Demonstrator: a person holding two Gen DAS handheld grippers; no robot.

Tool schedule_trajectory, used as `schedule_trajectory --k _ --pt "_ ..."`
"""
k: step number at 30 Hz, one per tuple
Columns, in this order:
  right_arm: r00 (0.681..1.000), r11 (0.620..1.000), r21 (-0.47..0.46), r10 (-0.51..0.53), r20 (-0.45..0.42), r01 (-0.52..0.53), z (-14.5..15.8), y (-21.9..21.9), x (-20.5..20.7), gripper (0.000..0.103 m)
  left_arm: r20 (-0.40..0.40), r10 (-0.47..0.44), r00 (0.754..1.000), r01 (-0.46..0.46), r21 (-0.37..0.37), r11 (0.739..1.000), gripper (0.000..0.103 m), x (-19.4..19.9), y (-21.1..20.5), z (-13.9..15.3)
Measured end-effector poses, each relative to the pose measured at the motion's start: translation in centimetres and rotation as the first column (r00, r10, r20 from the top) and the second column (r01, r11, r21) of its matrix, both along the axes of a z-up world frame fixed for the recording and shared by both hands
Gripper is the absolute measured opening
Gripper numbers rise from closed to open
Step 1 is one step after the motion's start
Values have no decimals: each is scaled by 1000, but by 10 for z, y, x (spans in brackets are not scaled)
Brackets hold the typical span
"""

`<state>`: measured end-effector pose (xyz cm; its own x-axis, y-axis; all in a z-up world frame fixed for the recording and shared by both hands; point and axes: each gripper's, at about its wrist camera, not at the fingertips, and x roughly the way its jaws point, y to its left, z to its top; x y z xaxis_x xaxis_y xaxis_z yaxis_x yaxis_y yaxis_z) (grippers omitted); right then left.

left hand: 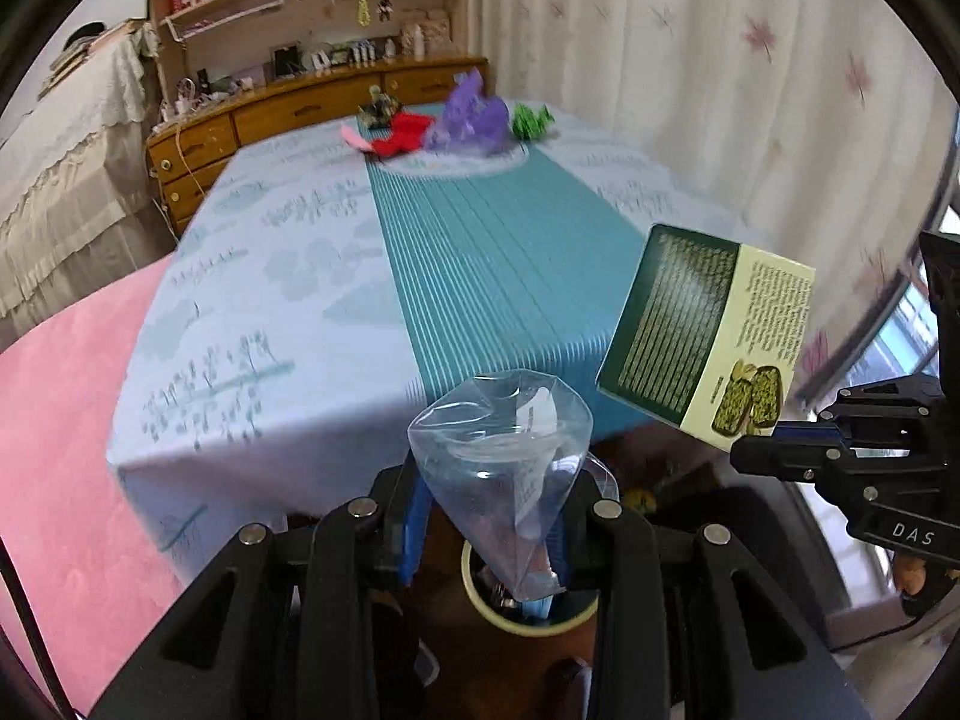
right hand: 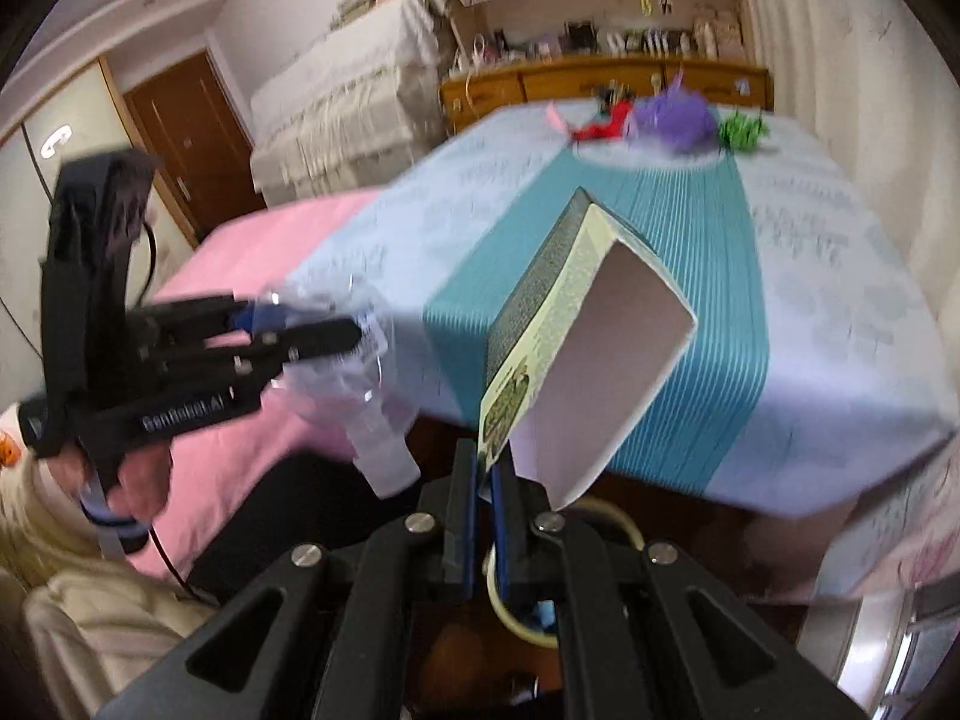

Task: Collect trash
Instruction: 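Lift the plastic bag with left tool while right tool lifts the green-yellow box, then carry both items over the bin and open both tools to drop them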

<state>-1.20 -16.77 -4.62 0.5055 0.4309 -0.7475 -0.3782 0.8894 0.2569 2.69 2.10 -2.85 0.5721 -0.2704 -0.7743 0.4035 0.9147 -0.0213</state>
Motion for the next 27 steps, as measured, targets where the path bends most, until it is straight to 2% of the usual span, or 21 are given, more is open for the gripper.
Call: schedule_trajectory --k 6,11,17,20,23,27 --pt "996 998 -63 8 -86 -14 -39 10 -27 5 -83 -52 995 56 55 997 30 -9 -10 -41" --pt "980 994 -105 -29 -196 9 -87 4 -28 5 -157 -65 986 79 87 993 30 -6 -19 -78" --pt "942 993 -119 -52 -331 12 -142 -4 -15 4 -252 -12 968 38 102 994 30 12 -22 -126" --pt "910 994 -111 -68 -409 24 -171 -6 -6 4 -296 36 955 -3 110 994 30 23 -25 -154" --pt "882 992 -125 -68 -466 11 -195 -5 12 4 -319 51 946 -11 128 992 30 29 -32 -173" --pt "851 991 -137 -59 -521 -15 -223 -2 29 4 -386 48 921 -5 112 994 30 41 -40 -205"
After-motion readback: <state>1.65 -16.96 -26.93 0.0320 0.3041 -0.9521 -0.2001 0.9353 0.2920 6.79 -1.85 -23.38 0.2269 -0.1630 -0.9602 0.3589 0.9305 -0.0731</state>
